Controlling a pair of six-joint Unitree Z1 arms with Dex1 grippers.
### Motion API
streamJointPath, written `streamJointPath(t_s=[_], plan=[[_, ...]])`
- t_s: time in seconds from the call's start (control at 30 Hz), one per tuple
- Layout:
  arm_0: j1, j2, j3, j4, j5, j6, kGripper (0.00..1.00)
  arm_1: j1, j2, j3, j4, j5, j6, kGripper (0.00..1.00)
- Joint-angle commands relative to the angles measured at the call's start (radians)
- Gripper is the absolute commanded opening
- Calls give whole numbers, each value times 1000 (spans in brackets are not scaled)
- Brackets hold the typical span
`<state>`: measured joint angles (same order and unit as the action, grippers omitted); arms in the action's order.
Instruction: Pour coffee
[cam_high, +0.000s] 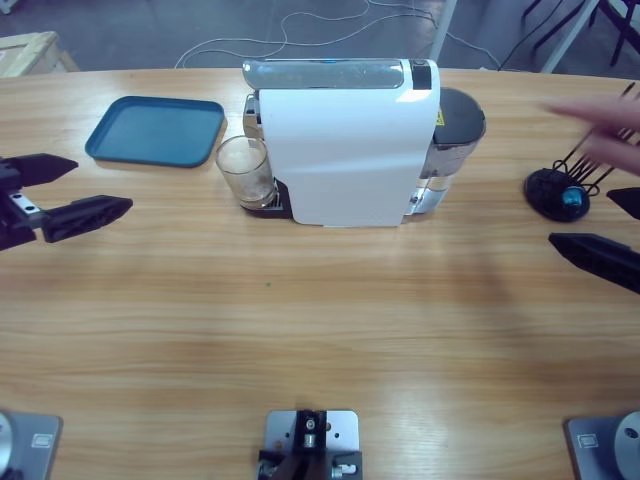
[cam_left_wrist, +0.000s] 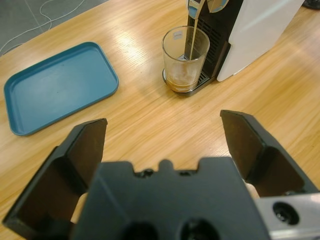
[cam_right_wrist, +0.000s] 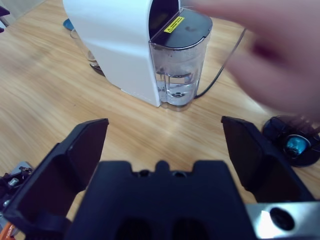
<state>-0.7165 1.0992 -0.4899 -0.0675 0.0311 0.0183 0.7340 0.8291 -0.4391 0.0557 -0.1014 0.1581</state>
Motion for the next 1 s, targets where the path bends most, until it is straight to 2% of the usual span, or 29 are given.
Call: streamJointPath(t_s=[0.03, 1.0], plan=[[-9, 31, 36, -9, -14, 6, 982, 8, 33, 36, -8, 5, -9, 1000], [-9, 47, 36, -21, -14, 8, 982, 8, 44, 35, -10, 3, -8, 1000]])
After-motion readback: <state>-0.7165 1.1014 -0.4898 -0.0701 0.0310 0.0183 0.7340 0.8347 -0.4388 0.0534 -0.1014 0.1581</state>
